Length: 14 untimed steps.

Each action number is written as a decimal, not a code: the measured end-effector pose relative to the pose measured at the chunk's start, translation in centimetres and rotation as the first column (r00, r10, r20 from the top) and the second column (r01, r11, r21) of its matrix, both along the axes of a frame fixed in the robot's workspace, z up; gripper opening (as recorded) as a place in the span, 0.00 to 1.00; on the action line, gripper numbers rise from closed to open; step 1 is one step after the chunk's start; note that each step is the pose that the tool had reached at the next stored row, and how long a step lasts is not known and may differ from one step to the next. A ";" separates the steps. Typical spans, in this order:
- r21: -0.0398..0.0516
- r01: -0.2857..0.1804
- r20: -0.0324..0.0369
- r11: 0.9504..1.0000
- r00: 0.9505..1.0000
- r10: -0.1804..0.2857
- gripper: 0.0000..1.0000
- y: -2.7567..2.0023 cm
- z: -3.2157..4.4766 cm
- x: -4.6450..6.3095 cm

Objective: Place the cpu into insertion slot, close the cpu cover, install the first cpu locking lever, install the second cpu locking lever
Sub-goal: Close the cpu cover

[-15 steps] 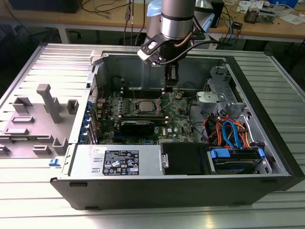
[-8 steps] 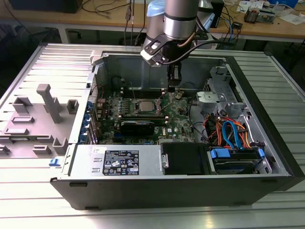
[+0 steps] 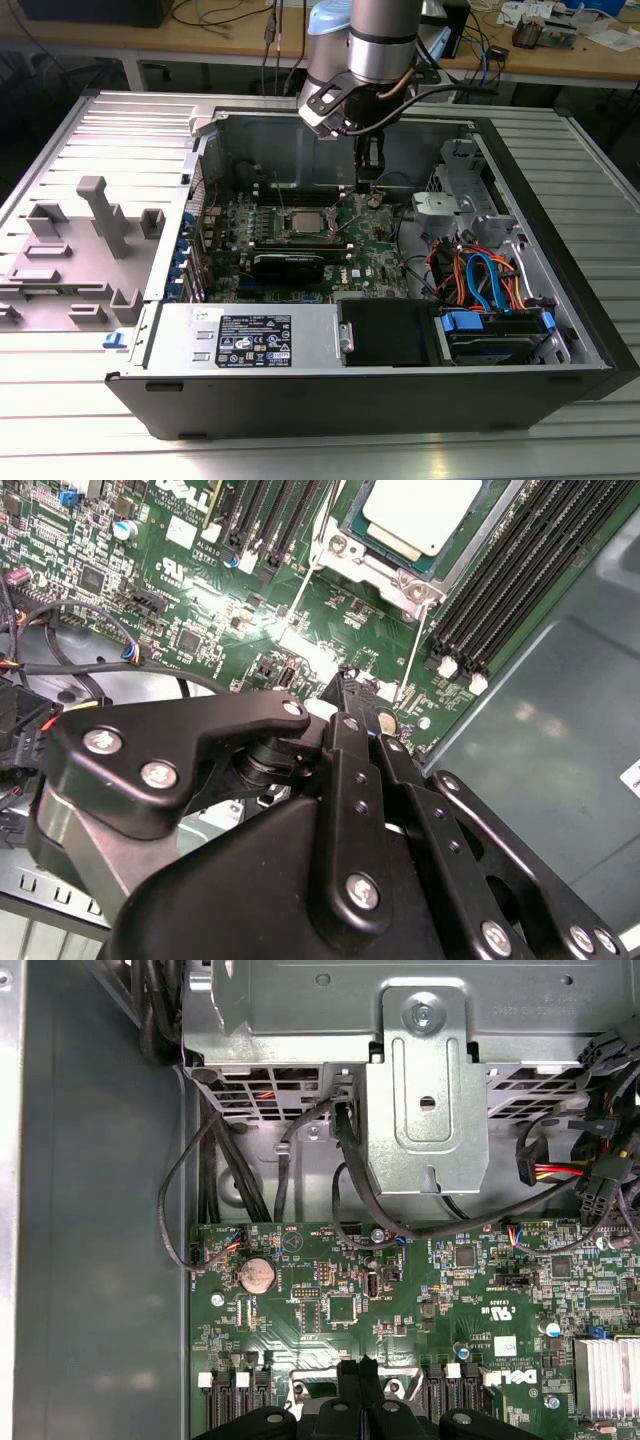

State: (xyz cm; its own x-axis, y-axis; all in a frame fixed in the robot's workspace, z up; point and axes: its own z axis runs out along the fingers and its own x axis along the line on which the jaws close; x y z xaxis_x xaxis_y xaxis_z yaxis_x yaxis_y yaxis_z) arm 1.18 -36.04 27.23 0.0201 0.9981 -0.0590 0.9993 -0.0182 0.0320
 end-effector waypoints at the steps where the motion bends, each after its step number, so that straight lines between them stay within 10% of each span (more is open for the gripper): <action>1: 0.000 0.000 0.000 1.000 1.000 0.000 0.11 0.00 0.00 0.0; 14: -0.002 0.000 0.000 1.000 1.000 0.000 0.11 0.00 -0.04 0.6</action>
